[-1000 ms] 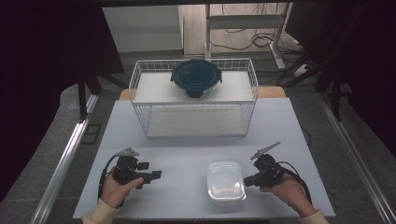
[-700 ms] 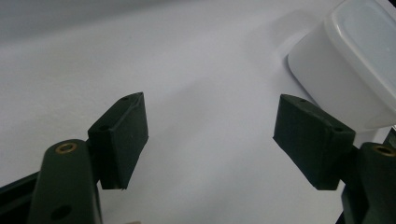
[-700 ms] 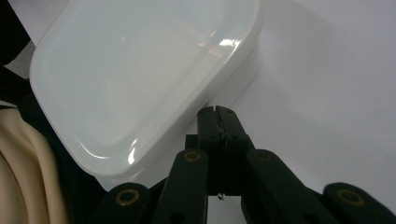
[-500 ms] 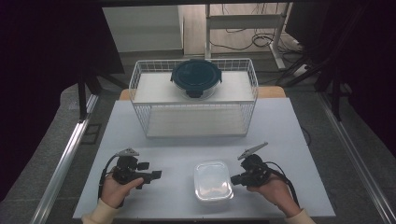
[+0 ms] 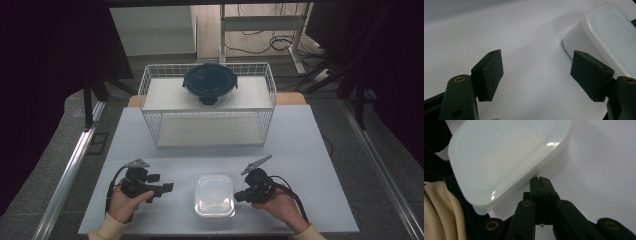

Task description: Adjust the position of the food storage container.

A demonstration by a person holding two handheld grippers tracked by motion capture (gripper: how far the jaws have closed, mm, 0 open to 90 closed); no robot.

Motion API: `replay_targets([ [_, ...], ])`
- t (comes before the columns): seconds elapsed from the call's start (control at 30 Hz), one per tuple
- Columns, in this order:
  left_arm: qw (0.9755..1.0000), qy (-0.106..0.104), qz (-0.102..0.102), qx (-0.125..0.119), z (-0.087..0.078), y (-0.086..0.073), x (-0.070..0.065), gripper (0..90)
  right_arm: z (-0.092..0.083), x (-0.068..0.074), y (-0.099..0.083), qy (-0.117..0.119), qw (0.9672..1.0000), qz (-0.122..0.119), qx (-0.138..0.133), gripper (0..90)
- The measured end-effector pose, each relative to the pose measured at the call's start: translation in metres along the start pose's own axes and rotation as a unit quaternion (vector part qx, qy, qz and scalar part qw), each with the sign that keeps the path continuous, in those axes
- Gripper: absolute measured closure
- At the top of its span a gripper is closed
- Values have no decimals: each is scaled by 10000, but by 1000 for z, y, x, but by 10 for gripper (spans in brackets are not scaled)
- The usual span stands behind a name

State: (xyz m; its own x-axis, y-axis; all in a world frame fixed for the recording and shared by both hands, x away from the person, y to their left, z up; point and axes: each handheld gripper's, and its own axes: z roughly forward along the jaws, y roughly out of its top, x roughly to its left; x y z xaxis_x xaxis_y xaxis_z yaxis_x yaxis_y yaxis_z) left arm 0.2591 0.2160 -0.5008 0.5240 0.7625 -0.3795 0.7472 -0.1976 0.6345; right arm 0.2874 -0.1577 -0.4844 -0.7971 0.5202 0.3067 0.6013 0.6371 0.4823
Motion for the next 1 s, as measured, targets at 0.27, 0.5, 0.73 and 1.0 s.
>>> replay_targets([
  [0.27,10000,-12,-22,-46,-3,0,0,257,-10,-2,0,-139,9997,18,-201,891],
  [0.5,10000,-23,41,-71,-3,1,-6,254,-35,-3,-9,-494,9966,95,-650,807],
  [0.73,9998,8,-10,-193,-6,3,-16,236,-40,-2,-20,-523,9917,391,-1106,380],
  [1.0,9994,40,-16,-356,-9,3,-22,230,-41,-9,-24,-456,9867,724,-1385,283],
])
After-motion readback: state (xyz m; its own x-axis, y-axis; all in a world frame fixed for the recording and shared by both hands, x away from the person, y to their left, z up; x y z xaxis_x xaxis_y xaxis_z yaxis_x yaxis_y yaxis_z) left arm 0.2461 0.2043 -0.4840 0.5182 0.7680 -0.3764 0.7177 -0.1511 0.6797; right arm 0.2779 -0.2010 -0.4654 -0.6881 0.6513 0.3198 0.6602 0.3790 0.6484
